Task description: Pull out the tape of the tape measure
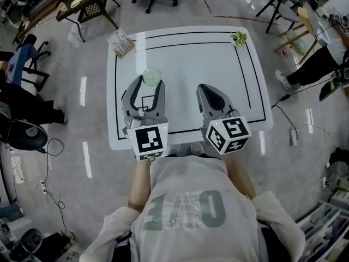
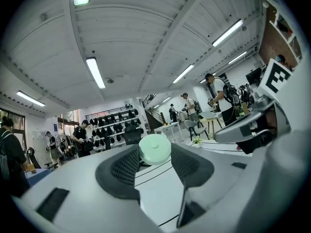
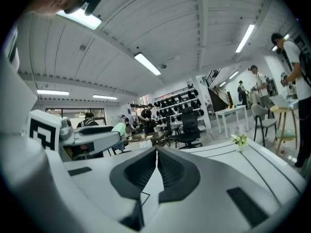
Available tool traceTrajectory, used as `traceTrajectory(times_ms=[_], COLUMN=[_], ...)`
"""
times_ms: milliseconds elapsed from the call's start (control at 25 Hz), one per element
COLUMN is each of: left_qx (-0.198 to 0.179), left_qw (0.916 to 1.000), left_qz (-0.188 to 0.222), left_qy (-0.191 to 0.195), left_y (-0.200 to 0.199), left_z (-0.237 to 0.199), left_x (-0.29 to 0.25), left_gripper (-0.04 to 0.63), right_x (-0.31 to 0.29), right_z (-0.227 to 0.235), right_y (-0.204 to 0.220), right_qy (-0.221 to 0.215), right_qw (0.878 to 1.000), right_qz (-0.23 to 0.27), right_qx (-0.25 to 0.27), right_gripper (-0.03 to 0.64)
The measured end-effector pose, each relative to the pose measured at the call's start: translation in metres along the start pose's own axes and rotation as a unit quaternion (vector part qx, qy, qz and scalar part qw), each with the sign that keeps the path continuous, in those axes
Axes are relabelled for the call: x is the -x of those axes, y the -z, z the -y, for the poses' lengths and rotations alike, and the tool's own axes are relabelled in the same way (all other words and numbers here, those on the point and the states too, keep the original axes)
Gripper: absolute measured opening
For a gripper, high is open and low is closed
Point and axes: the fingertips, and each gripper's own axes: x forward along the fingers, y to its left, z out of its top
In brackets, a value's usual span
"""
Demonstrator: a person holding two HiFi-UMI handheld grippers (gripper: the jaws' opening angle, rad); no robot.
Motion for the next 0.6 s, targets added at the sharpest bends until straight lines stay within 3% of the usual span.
traceTrajectory(times_ms=[120, 200, 240, 440, 600], left_qx=[-0.002, -0.010, -0.016, -0.050, -0.081], left_qw=[1.0000, 0.9999, 0.9999, 0.9986, 0.9962], left_qz=[0.001, 0.004, 0.004, -0.003, -0.015], left_qy=[0.001, 0.001, 0.002, 0.014, 0.030], left_y=[-0.001, -0.001, -0.001, 0.016, 0.031], left_z=[0.001, 0.004, 0.005, 0.021, 0.034], left_x=[0.000, -0.001, -0.002, -0.004, -0.005], left_gripper=[0.224, 0.224, 0.224, 0.224, 0.224], right_x=[-0.005, -0.012, -0.017, -0.042, -0.060], right_z=[-0.008, -0.014, -0.017, -0.022, -0.031], right_y=[-0.011, -0.022, -0.027, -0.034, -0.021], right_qy=[-0.039, -0.068, -0.081, -0.110, -0.125], right_qw=[0.996, 0.989, 0.984, 0.951, 0.931], right_qz=[-0.001, -0.001, -0.001, -0.022, -0.062], right_qx=[-0.076, -0.133, -0.161, -0.287, -0.336], right_gripper=[0.033, 0.153, 0.166, 0.138, 0.120])
